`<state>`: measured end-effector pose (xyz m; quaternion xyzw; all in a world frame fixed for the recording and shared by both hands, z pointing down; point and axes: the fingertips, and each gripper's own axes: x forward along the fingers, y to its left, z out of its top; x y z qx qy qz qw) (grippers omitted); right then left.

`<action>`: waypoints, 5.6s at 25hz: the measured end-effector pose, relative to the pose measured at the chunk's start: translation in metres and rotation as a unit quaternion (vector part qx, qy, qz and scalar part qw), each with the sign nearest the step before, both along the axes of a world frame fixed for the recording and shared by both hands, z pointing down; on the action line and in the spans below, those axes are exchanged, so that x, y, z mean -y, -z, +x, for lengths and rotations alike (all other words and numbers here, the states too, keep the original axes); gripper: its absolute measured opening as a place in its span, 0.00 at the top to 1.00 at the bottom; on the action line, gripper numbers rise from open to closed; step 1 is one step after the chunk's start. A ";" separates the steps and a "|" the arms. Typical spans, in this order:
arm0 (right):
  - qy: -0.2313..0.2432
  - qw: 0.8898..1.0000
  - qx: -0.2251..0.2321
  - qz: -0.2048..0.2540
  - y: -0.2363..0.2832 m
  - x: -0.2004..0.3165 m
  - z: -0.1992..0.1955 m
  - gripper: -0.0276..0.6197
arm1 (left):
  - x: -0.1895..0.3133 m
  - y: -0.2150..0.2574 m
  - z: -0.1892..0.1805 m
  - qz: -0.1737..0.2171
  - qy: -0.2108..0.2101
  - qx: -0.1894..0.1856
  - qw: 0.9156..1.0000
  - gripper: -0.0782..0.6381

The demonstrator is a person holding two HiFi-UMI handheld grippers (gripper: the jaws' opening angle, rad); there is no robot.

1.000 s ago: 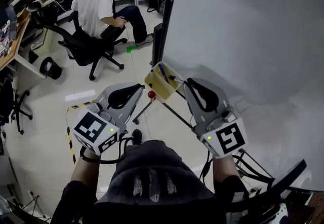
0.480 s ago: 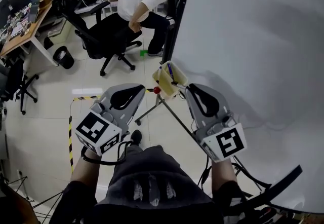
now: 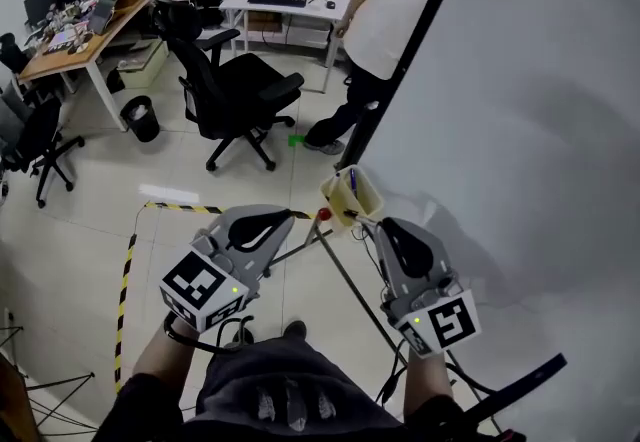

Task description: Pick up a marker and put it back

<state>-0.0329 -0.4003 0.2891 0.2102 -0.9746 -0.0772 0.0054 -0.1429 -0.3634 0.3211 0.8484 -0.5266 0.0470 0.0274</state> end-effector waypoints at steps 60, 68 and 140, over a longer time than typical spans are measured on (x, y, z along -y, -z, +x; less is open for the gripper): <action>0.045 0.998 -0.028 -0.014 -0.003 -0.404 0.073 0.91 | -0.396 0.005 0.109 -0.019 0.009 -0.011 1.000 0.88; 0.011 0.998 -0.059 -0.020 -0.015 -0.494 0.081 0.91 | -0.470 -0.013 0.102 -0.031 -0.017 -0.065 0.997 0.88; 0.020 0.998 -0.015 -0.060 -0.018 -0.826 0.329 0.91 | -0.814 -0.007 0.352 -0.015 -0.026 -0.031 0.999 0.88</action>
